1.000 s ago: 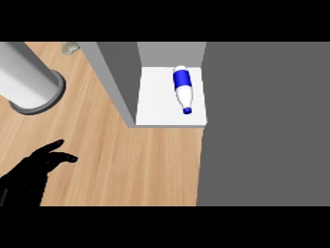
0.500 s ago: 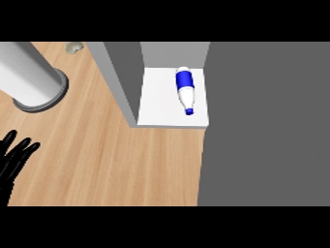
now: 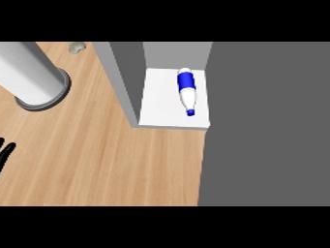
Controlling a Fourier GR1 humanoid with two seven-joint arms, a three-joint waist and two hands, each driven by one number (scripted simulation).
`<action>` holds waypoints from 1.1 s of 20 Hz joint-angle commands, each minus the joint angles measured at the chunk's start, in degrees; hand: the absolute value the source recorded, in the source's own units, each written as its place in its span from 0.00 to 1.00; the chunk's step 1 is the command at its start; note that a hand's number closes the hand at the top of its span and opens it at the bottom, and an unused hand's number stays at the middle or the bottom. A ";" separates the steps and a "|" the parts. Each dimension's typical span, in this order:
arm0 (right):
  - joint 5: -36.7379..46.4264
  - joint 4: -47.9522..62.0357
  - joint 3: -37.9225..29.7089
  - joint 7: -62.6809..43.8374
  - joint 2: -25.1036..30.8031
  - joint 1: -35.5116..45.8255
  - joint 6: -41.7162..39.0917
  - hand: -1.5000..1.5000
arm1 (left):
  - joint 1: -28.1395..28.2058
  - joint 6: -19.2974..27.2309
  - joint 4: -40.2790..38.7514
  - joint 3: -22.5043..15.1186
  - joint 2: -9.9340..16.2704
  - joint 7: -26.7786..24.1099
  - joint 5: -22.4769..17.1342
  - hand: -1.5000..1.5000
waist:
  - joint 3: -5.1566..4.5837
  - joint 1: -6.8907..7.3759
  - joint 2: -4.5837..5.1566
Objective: Pick up the bottled water, place it into the cabinet and close the cabinet
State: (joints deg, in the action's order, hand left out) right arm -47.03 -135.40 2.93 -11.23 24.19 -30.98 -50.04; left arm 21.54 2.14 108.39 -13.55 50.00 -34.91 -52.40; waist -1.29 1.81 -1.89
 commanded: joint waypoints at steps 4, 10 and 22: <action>8.49 -13.24 5.47 -7.72 -0.79 6.12 8.32 1.00 | 2.82 -2.64 0.08 3.92 2.42 -0.51 -2.38 0.00 | 0.01 0.74 -0.04; 9.65 -10.41 11.65 -12.04 -2.46 13.09 15.00 1.00 | 5.77 -5.75 -0.54 5.91 4.56 -1.08 -2.86 0.00 | -0.11 1.56 -0.38; 12.89 -1.34 23.93 -19.67 -13.02 34.04 32.83 1.00 | 9.30 -11.34 -1.85 10.83 7.23 -2.20 -5.45 0.00 | 0.10 3.20 -0.16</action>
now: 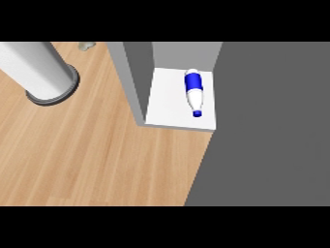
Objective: Pick up the bottled water, place it into the cabinet and close the cabinet
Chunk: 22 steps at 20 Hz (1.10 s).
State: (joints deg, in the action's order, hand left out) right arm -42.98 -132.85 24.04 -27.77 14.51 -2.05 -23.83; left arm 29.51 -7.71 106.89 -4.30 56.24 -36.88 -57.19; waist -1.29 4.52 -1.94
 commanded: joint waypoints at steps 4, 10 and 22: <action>11.52 1.33 6.57 -6.54 -9.13 14.62 14.53 1.00 | 2.37 -4.50 -1.46 2.14 1.08 -1.25 -0.61 0.00 | 0.08 1.13 0.51; 9.96 14.29 14.39 -14.23 -14.33 31.56 22.04 1.00 | 5.17 -10.02 -3.26 4.77 1.55 -3.18 -1.28 0.00 | 0.58 3.78 1.38; -9.13 39.69 6.04 -9.48 -14.49 55.09 22.23 1.00 | 12.36 -16.91 -5.40 15.78 1.12 -3.63 -5.18 0.00 | 1.31 -1.43 2.03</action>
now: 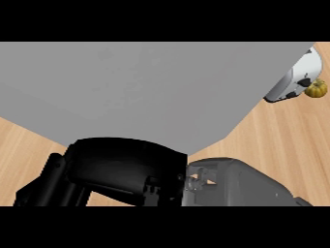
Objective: Pick up the bottled water, place it into the cabinet and close the cabinet
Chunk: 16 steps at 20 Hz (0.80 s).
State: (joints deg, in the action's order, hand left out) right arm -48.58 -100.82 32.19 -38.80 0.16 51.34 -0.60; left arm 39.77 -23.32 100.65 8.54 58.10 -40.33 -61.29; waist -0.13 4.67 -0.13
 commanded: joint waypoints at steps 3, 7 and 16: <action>-5.99 8.84 -3.99 0.86 -0.16 1.26 -0.21 1.00 | 6.54 -5.76 -0.46 3.05 -4.56 -2.60 3.30 0.00 | 0.13 -1.99 -0.01; -5.43 17.23 -5.75 3.71 0.26 -0.16 -6.88 1.00 | 5.21 -6.69 -1.61 7.27 -3.71 0.80 -0.14 0.00 | 0.16 -2.82 0.28; -5.39 28.20 -17.27 6.60 5.20 1.40 -14.54 1.00 | 4.95 -6.27 1.69 8.63 -9.12 4.42 2.33 0.00 | 0.16 -3.33 0.33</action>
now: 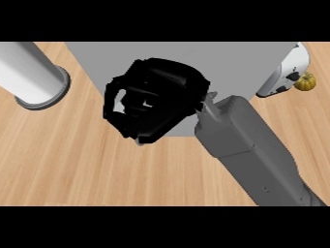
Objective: Pick up the bottled water, place it into the cabinet and close the cabinet
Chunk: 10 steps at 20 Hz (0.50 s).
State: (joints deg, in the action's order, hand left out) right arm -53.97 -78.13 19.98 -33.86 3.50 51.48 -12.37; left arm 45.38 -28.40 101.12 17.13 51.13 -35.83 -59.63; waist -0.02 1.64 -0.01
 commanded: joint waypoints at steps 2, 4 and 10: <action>1.77 6.65 -5.52 3.10 3.56 -0.54 -4.98 1.00 | 0.51 -2.97 1.42 -0.62 -4.70 -0.60 3.11 0.00 | 0.04 -0.32 0.12; 6.00 8.20 -5.55 8.09 2.89 0.25 -6.91 1.00 | 0.15 -3.40 1.05 -0.16 -5.30 -0.25 4.60 0.00 | 0.03 -0.29 0.14; 12.13 13.25 -8.21 14.34 2.15 5.39 -6.96 1.00 | -0.56 -3.89 1.34 2.34 -4.33 3.75 1.48 0.00 | 0.02 -0.06 0.30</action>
State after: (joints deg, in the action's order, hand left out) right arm -45.43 -70.61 17.53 -24.12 3.79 52.80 -21.58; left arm 45.40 -30.21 102.58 18.73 46.80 -32.70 -57.37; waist -0.26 1.78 -0.71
